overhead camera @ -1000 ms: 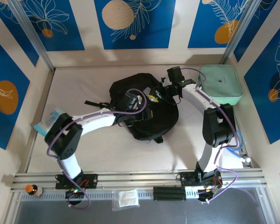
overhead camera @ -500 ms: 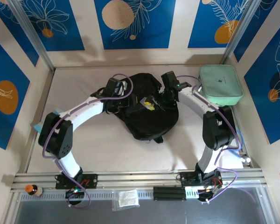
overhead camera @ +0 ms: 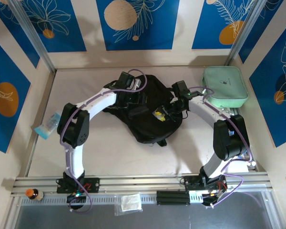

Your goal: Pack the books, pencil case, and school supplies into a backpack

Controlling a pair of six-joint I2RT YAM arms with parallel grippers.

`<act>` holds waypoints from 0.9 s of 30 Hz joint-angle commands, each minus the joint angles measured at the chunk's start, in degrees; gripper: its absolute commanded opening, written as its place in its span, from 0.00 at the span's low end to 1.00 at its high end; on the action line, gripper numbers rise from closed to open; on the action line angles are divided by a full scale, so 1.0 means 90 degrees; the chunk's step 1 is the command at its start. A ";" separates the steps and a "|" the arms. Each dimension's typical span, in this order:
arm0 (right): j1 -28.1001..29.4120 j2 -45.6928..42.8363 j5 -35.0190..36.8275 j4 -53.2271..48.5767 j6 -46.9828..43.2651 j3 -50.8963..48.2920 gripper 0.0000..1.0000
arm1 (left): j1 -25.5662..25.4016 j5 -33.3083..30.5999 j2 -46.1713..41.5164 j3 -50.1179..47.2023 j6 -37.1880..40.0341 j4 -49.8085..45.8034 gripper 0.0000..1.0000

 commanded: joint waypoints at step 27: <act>-0.1371 -0.0557 -0.0706 0.1008 -0.1789 0.0041 0.08 | -0.0839 0.0896 -0.0082 0.0018 0.1061 0.0031 0.29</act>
